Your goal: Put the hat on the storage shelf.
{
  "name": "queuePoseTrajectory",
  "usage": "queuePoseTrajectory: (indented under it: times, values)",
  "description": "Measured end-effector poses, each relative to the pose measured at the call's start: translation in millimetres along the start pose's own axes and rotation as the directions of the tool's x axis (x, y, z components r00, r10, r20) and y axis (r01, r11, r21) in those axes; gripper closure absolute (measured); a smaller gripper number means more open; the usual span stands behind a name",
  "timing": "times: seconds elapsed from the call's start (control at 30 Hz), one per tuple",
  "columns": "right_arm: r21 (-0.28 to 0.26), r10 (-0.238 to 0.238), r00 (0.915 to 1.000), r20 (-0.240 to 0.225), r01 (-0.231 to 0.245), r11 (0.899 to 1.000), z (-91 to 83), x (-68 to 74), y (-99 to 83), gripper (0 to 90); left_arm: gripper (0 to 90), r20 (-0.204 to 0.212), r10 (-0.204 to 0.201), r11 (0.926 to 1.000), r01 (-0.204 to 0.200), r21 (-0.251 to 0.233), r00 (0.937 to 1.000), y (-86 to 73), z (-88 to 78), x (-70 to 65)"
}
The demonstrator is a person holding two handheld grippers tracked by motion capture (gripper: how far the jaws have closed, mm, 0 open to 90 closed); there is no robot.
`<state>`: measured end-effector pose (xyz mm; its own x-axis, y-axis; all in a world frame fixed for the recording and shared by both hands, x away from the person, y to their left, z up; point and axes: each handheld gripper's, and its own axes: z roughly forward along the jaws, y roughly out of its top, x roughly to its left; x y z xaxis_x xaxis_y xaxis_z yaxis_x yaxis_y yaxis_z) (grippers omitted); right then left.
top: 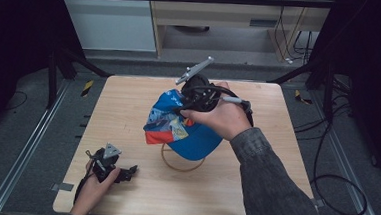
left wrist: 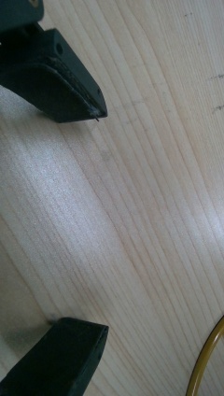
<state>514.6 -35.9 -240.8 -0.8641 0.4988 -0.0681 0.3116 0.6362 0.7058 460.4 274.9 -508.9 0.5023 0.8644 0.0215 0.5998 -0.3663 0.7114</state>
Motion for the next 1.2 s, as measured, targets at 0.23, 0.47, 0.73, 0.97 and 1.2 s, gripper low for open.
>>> queuePoseTrajectory:
  times: [0.23,0.47,0.73,0.97,1.2]
  values:
    - [-0.010,0.007,1.0000,0.003,-0.007,1.000,-6.1,-0.2,-3.8,54.6,0.0,-0.001,0.000,1.0000,0.000,-0.001,1.0000,0.0,0.0,-0.1]
    - [-0.021,0.012,0.9999,0.001,-0.012,1.000,-13.1,-0.6,-9.3,53.9,0.0,-0.001,0.000,1.0000,0.000,-0.001,1.0000,0.0,0.0,-0.1]
    - [-0.039,0.030,0.9995,0.006,-0.030,0.999,-21.1,-3.6,-17.8,53.6,0.0,0.000,0.000,1.0000,0.000,0.000,1.0000,0.0,0.0,0.0]
    - [-0.052,0.045,0.9989,0.010,-0.044,0.998,-27.6,-8.1,-26.5,53.9,0.0,0.001,0.000,1.0000,0.000,0.000,1.0000,-0.1,0.0,0.0]
    - [-0.063,0.068,0.9974,0.023,-0.067,0.996,-35.9,-12.3,-35.5,53.9,0.0,0.000,0.000,1.0000,0.000,-0.001,1.0000,-0.2,0.1,-0.1]
